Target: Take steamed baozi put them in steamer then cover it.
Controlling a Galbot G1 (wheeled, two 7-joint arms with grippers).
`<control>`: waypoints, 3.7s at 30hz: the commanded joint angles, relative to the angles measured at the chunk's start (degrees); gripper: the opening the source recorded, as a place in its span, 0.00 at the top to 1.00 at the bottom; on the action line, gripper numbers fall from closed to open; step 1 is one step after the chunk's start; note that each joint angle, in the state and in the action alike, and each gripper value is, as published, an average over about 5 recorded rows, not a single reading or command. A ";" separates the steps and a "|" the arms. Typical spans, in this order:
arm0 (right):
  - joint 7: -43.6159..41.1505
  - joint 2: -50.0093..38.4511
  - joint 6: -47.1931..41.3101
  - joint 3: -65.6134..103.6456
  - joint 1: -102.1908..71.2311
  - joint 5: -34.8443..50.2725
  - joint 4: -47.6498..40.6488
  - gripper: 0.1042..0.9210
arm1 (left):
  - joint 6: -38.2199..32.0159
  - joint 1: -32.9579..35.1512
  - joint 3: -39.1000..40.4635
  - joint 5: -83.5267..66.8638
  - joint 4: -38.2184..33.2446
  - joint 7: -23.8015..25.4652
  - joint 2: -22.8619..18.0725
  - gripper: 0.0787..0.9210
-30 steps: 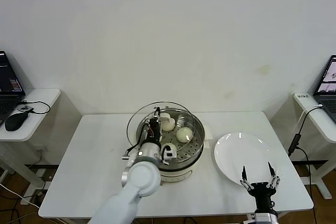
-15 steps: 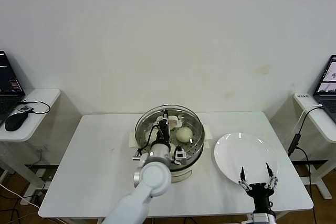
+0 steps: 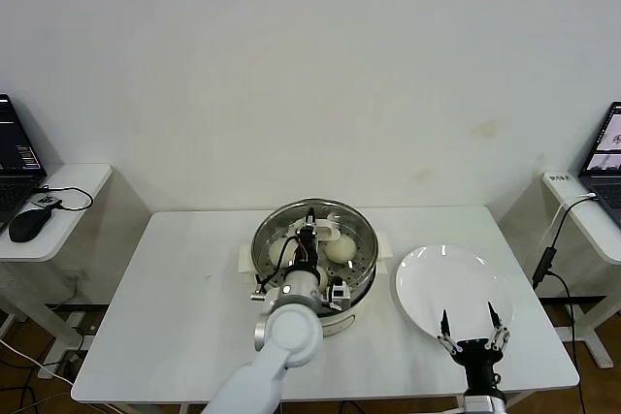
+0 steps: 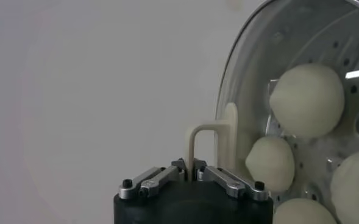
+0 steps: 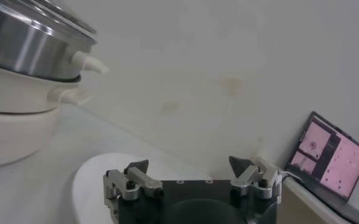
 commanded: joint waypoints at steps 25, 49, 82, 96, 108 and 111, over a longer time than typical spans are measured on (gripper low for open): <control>0.35 0.01 0.01 -1.24 -0.02 -0.42 -0.19 0.12 | -1.54 1.50 -0.02 3.19 1.03 -1.34 -1.87 0.93; 0.31 -0.03 0.08 -1.39 -0.81 -0.76 0.11 0.12 | -2.72 13.06 -4.13 -8.89 -21.10 -2.80 10.48 0.24; -9.60 -8.81 0.24 -4.11 -9.96 23.60 4.96 0.12 | -36.80 53.60 -40.36 -106.69 -22.33 -34.76 15.66 0.12; -10.10 -8.86 0.81 -5.70 -12.62 23.11 7.47 0.12 | -44.22 56.83 -40.66 -105.59 -16.37 -31.77 13.39 0.12; -10.03 -8.86 -0.30 -6.30 -12.95 23.20 8.05 0.12 | -42.84 57.33 -41.85 -104.96 -16.79 -29.20 13.04 0.12; -9.77 -8.83 -1.03 -6.64 -13.37 23.19 8.25 0.12 | -42.57 57.40 -41.93 -105.07 -16.73 -28.68 13.11 0.12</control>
